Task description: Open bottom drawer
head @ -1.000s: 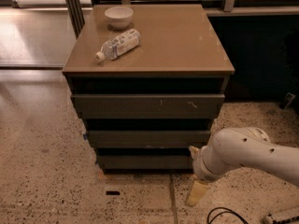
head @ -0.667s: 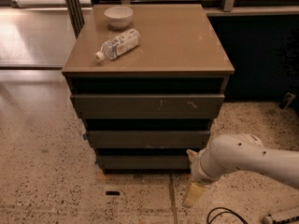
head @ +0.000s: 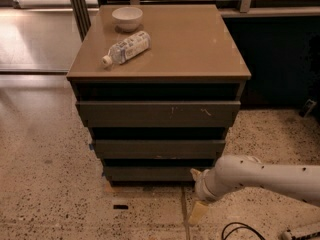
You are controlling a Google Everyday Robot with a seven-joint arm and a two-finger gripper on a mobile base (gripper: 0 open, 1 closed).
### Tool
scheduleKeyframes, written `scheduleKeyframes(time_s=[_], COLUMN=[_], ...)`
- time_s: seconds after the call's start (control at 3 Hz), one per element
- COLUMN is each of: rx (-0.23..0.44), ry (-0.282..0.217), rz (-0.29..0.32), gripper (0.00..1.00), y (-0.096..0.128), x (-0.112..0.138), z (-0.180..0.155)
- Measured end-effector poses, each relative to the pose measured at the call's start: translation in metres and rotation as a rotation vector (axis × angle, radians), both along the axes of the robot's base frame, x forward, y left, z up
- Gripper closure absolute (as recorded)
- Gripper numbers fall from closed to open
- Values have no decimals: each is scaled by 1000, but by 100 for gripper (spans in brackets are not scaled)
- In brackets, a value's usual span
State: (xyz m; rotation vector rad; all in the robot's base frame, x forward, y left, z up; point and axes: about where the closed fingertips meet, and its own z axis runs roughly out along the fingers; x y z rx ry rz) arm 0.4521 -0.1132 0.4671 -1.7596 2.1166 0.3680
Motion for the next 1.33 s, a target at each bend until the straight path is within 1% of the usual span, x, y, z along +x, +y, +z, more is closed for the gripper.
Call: scheduleKeyframes(time_s=[0.33, 0.67, 1.0, 1.33], rx=[-42, -42, -25, -5], ry=[30, 30, 42, 63], rz=[9, 9, -2, -39], gripper=[0, 0, 0, 0], y=[3, 3, 3, -8], x=[1, 1, 7, 19], z=[-22, -22, -39, -68])
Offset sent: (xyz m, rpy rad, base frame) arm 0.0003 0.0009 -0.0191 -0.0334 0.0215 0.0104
